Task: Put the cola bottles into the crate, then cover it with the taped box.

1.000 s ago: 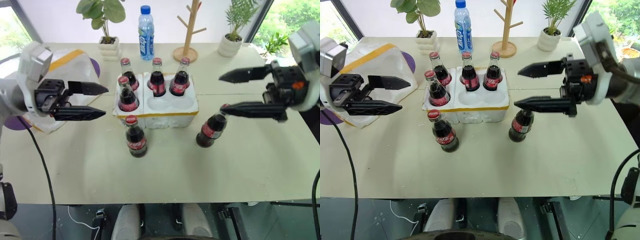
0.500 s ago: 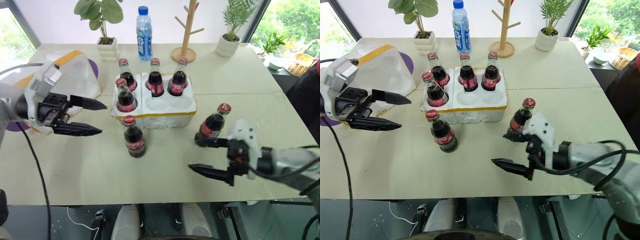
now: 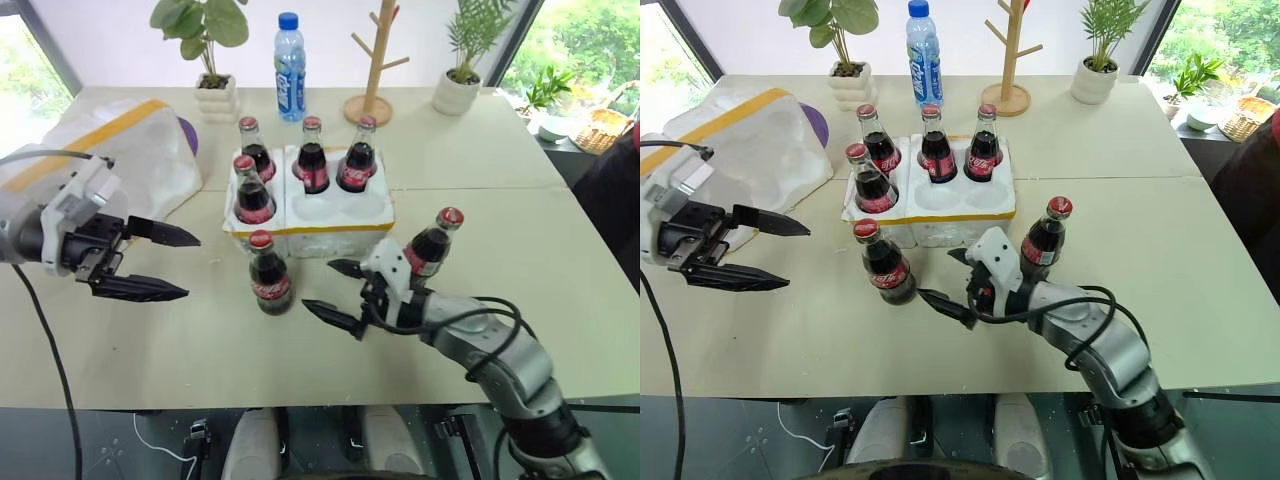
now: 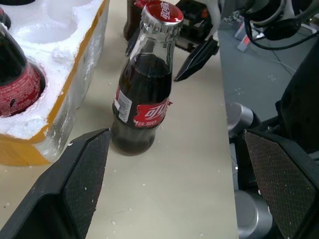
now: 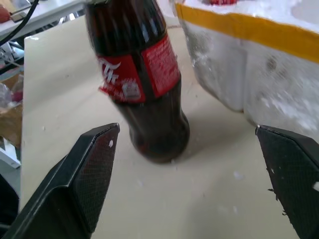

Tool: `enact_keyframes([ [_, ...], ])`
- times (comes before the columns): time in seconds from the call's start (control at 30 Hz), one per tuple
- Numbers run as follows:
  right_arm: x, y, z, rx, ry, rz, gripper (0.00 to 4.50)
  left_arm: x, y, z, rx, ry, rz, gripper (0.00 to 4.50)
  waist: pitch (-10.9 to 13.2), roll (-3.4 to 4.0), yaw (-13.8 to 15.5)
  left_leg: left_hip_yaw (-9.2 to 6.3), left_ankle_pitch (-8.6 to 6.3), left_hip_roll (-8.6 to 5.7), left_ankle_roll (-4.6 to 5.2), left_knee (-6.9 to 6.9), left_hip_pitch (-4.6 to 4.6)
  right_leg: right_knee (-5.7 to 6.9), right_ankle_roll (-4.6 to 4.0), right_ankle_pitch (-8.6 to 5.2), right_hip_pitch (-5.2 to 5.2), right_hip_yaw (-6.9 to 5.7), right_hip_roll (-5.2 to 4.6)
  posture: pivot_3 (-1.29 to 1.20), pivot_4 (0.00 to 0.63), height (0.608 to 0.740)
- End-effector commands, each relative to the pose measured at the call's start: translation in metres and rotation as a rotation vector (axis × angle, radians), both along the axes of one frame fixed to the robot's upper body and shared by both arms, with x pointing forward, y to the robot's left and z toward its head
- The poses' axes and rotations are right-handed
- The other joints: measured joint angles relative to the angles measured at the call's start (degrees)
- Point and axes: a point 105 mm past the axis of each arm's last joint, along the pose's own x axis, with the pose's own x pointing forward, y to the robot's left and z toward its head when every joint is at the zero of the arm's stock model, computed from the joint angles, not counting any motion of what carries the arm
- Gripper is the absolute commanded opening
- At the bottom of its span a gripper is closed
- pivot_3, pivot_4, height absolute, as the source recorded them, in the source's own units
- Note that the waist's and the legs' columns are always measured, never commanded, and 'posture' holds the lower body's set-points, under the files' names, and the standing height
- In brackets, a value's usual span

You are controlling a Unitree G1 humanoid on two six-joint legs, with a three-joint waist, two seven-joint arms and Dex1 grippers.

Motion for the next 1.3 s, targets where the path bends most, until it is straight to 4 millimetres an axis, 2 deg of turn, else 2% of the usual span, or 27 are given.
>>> enact_keyframes([
  [0.03,-0.004,0.019,0.009,0.03,-0.053,0.104,4.5,-0.001,0.0,0.009,0.005,-0.059,-0.003,4.43,0.0,0.0,0.0,0.0,0.0,0.01,0.0,0.0,0.0,0.0,0.01,0.01,-0.01,0.0,0.02,0.0,0.15,0.74],
  [0.27,-0.005,0.043,0.013,0.06,-0.061,0.216,4.5,0.003,-0.001,0.011,0.005,-0.086,0.005,4.43,0.0,0.0,0.1,0.0,0.0,0.02,0.0,0.0,0.0,0.01,0.05,0.03,0.0,-0.01,0.04,0.0,0.15,0.74],
  [0.47,0.006,0.062,0.014,0.065,-0.065,0.206,4.5,0.005,-0.001,0.011,0.002,-0.094,0.011,4.43,0.0,0.0,-0.1,0.0,0.02,0.02,-0.03,0.0,0.0,0.05,0.05,0.03,0.0,-0.01,0.06,0.0,0.15,0.74],
  [0.63,0.013,0.066,0.013,0.072,-0.057,0.194,4.5,0.006,-0.002,0.012,-0.005,-0.104,0.016,4.43,0.0,0.0,0.0,0.0,0.02,0.03,-0.03,0.0,0.0,0.05,0.06,0.04,-0.01,-0.01,0.06,0.0,0.15,0.74],
  [0.73,0.011,0.067,0.016,0.095,-0.033,0.212,3.65,0.007,-0.002,0.013,-0.01,-0.108,0.02,4.5,0.0,0.0,0.0,0.01,0.02,0.03,-0.04,0.0,0.0,0.05,0.06,0.04,0.0,-0.01,0.05,0.0,0.15,0.74],
  [0.8,0.007,0.065,0.02,0.109,-0.019,0.232,2.83,0.007,-0.002,0.013,-0.012,-0.108,0.02,4.5,0.0,0.0,-0.1,0.01,0.02,0.03,-0.04,0.0,0.0,0.06,0.06,0.04,0.0,-0.01,0.05,0.0,0.15,0.74],
  [0.87,0.0,0.058,0.029,0.13,-0.009,0.258,2.79,0.007,-0.002,0.013,-0.015,-0.109,0.022,4.5,0.0,0.01,0.0,0.0,0.02,0.03,-0.03,0.0,0.0,0.05,0.06,0.04,-0.01,-0.01,0.05,0.0,0.15,0.74],
  [0.93,-0.001,0.048,0.048,0.195,0.011,0.239,2.79,0.008,-0.002,0.012,-0.019,-0.11,0.026,4.5,0.0,0.02,0.0,0.0,0.01,0.04,-0.03,-0.01,-0.02,0.04,0.06,0.04,-0.01,-0.03,0.05,0.0,0.15,0.74],
  [1.1,0.01,0.026,0.088,0.289,-0.034,0.096,2.79,0.011,-0.003,0.011,-0.027,-0.111,0.025,4.5,0.0,0.02,0.0,-0.02,0.02,0.05,-0.04,-0.01,-0.05,0.05,0.06,0.05,-0.05,-0.03,0.04,0.0,0.15,0.74],
  [1.23,0.022,0.022,0.117,0.354,-0.167,-0.059,2.79,0.015,-0.005,0.011,-0.033,-0.113,0.016,4.5,0.0,0.02,0.0,-0.01,0.03,0.05,-0.05,-0.01,-0.05,0.06,0.05,0.05,-0.06,-0.03,0.06,0.0,0.15,0.74],
  [1.3,0.03,0.022,0.125,0.383,-0.214,-0.143,2.79,0.017,-0.007,0.012,-0.037,-0.116,0.012,4.5,0.0,0.02,-0.2,0.02,0.03,0.05,-0.05,-0.02,-0.06,0.07,0.05,0.04,-0.09,-0.03,0.11,0.0,0.15,0.74],
])
